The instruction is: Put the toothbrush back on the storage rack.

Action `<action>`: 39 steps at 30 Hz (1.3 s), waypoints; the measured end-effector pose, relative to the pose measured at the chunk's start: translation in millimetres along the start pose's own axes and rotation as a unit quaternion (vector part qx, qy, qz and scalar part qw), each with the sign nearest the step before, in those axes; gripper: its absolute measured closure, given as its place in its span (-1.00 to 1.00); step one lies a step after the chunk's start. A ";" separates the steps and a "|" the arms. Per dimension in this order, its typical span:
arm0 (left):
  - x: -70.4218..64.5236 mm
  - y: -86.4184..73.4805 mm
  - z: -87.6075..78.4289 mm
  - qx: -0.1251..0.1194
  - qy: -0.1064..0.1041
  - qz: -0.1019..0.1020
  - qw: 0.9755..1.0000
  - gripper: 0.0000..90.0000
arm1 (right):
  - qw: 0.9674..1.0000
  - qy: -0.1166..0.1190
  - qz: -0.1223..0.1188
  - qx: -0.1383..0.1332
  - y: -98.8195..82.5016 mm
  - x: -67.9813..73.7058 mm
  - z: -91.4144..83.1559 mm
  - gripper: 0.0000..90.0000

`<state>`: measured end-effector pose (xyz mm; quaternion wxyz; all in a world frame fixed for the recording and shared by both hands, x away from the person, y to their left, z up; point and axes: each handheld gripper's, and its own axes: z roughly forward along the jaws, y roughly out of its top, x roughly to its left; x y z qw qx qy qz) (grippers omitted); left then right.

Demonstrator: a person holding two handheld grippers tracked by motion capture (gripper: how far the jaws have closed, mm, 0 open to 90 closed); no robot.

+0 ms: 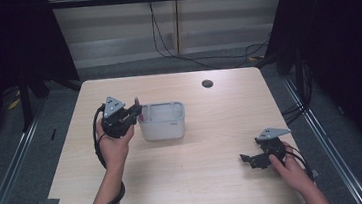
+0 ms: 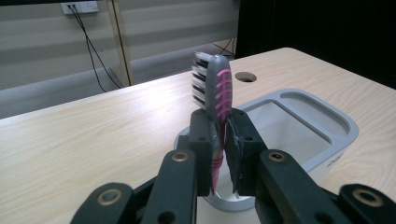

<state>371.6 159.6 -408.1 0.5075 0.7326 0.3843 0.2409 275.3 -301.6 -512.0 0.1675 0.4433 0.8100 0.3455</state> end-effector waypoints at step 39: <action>2.0 -8.0 -12.4 0.026 -0.017 -0.015 0.999 0.62 | 1.000 -0.001 0.001 0.001 0.0 0.3 -0.1 -0.82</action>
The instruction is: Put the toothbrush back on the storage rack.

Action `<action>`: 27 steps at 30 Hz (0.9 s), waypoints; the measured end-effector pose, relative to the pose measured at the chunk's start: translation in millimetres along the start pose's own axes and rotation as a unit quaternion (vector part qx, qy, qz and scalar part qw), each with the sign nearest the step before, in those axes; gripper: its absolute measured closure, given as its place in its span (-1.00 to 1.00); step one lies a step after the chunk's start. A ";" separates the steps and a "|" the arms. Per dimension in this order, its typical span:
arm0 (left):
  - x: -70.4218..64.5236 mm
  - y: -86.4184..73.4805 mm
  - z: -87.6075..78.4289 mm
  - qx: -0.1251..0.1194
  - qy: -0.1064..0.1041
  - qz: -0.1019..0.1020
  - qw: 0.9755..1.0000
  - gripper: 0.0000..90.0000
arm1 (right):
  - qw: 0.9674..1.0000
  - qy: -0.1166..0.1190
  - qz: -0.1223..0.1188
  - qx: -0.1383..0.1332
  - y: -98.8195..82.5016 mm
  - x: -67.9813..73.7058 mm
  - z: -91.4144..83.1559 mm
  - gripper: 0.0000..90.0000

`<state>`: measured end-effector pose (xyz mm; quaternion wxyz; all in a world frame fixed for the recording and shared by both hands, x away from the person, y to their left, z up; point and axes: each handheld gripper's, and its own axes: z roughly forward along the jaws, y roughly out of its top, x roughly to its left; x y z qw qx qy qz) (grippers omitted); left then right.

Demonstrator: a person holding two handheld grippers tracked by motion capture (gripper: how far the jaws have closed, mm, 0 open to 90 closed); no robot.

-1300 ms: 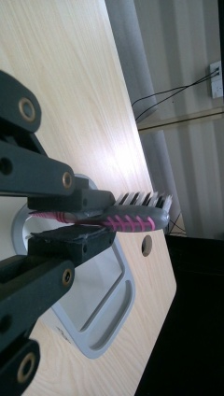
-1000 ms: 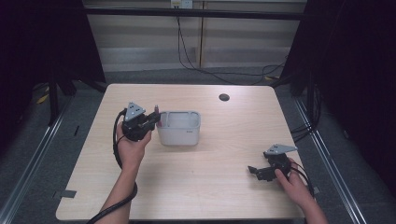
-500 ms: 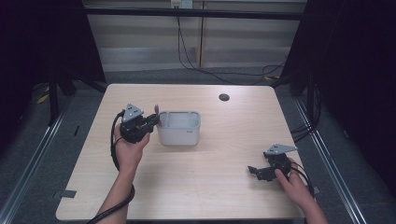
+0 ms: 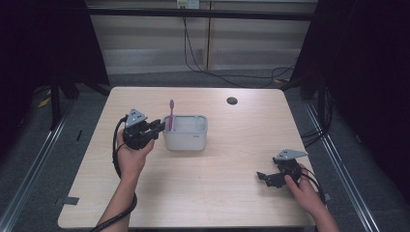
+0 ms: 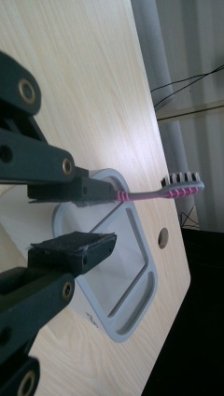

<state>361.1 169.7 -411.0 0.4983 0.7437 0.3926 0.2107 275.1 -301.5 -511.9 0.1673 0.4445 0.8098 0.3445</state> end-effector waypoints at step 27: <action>3.7 -1.5 -7.9 0.023 -0.030 0.001 0.999 -0.13 | 1.000 0.000 0.000 0.000 0.0 -0.1 0.0 -0.82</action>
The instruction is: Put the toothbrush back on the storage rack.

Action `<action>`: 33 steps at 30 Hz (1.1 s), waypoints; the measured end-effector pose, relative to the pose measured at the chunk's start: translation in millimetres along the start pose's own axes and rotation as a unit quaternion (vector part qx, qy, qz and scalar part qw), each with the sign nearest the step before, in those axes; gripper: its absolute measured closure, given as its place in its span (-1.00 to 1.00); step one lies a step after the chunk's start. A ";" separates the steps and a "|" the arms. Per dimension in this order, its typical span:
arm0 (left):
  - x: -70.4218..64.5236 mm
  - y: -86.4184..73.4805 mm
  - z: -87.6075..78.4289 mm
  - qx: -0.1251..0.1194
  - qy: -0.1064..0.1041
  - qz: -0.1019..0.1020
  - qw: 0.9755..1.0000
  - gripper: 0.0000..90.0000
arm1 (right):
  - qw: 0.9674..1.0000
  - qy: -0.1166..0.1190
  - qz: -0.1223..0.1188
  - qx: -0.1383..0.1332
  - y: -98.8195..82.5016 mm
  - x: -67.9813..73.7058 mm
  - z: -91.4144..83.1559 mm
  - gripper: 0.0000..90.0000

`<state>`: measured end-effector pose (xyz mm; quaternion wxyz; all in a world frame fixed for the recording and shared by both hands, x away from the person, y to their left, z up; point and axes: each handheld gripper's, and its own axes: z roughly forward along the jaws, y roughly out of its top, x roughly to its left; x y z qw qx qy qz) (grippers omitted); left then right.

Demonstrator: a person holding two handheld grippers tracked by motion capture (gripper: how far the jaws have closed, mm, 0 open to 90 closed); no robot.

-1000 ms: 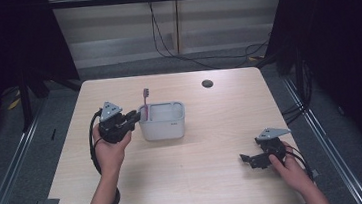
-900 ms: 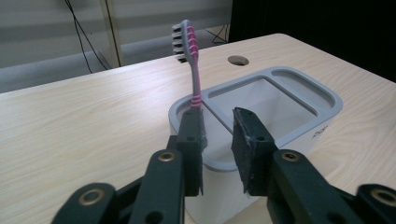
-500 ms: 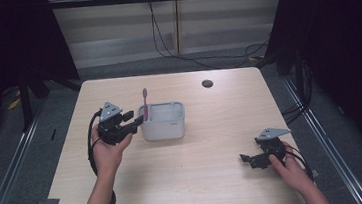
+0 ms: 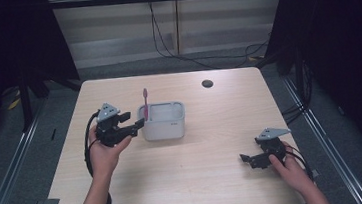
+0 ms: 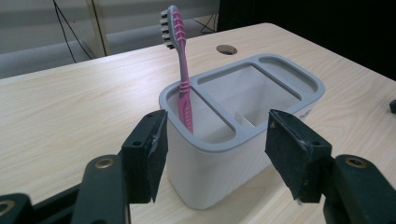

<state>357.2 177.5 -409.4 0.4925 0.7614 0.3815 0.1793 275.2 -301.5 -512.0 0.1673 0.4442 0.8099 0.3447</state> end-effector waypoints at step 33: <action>12.4 -22.9 -11.3 0.028 -0.020 0.003 0.999 -0.42 | 1.000 0.001 -0.001 -0.001 0.0 -0.2 0.1 -0.82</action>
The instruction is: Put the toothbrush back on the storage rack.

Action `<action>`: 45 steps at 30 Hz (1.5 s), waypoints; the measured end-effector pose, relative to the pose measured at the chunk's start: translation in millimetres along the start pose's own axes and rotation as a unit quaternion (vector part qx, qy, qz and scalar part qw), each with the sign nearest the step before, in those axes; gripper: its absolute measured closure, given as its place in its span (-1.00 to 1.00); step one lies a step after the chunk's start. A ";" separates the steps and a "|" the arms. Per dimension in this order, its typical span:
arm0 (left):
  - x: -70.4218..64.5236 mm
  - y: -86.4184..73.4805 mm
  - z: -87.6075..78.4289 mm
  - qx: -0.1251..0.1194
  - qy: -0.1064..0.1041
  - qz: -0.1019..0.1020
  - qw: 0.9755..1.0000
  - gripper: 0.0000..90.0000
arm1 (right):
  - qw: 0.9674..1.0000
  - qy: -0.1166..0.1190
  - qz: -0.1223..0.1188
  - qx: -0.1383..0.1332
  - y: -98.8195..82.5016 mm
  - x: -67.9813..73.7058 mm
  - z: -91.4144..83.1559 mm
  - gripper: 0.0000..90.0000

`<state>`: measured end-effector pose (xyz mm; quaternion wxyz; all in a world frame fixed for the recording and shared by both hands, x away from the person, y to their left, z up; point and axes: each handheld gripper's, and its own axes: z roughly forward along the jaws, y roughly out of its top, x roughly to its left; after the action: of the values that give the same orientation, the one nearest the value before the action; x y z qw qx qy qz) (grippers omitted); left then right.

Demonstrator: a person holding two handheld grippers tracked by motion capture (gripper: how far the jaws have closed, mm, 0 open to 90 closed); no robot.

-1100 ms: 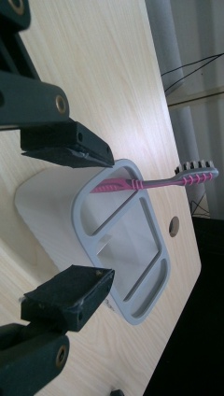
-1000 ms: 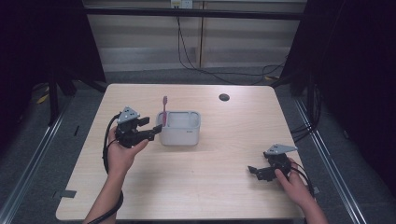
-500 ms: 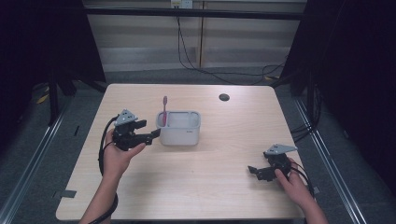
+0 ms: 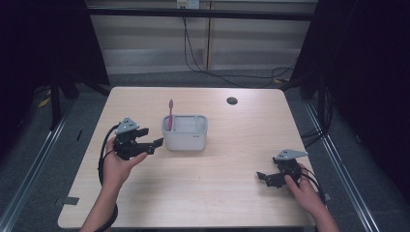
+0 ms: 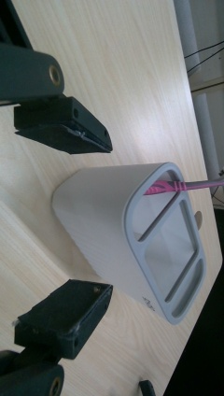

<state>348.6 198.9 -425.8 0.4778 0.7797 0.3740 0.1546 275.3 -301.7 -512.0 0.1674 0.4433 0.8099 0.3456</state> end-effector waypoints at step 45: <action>24.9 -50.9 -5.5 0.054 0.019 0.003 0.998 -0.46 | 1.000 0.000 0.000 0.000 0.0 0.1 0.0 -0.82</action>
<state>339.8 234.0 -469.8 0.4276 0.8020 0.3888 0.1508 275.3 -301.6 -512.0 0.1677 0.4434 0.8100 0.3454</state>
